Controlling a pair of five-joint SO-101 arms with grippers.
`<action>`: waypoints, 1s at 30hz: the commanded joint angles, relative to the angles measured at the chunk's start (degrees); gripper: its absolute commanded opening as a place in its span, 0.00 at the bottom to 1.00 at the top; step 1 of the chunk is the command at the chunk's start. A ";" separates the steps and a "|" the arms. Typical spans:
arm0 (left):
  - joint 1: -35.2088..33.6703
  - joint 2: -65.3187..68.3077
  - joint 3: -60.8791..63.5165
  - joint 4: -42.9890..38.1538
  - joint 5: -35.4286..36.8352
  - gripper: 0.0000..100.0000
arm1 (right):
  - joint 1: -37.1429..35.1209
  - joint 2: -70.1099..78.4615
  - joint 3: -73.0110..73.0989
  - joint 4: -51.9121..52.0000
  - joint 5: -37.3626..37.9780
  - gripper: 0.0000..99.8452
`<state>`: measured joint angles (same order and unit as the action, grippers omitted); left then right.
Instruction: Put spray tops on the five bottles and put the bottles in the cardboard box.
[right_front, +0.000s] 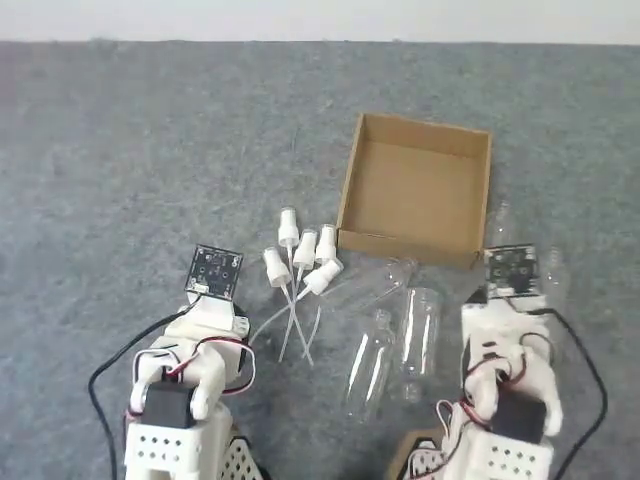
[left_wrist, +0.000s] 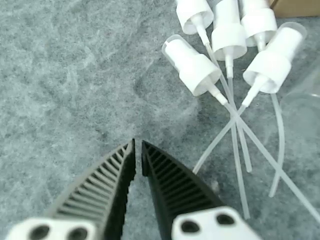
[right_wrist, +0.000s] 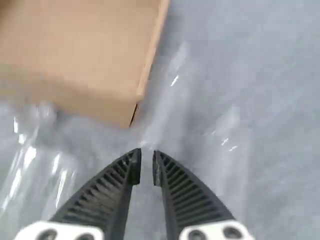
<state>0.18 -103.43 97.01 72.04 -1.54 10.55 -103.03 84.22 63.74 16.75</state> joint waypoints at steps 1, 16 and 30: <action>-0.09 -1.05 -0.48 0.26 -0.35 0.01 | 1.01 -0.57 -10.20 0.92 1.58 0.01; -0.09 -1.05 -0.48 0.26 -0.26 0.01 | 11.38 62.64 -43.60 -3.12 0.70 0.20; 0.18 -1.05 -0.48 0.26 -0.26 0.01 | 15.16 99.56 -58.81 -3.47 1.14 0.20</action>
<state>0.18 -103.43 97.01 72.04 -1.54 25.41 -3.43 29.27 61.45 17.98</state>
